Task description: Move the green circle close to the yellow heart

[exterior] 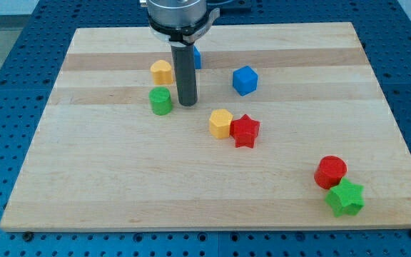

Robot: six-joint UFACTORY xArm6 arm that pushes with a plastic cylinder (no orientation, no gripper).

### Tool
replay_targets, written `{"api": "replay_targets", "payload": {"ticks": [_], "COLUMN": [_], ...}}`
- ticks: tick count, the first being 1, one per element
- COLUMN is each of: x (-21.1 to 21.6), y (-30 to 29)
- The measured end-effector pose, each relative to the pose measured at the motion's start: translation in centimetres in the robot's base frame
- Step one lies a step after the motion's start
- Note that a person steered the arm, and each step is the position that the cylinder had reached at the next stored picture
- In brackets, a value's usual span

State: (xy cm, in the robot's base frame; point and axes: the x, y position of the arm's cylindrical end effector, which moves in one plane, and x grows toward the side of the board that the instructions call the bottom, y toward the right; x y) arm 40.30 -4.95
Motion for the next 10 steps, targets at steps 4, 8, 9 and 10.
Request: {"api": "replay_targets", "payload": {"ticks": [4,8,9,10], "x": [0.0,6.7,8.5,8.3], "y": [-2.6,-0.8,-3.4,-4.7]}}
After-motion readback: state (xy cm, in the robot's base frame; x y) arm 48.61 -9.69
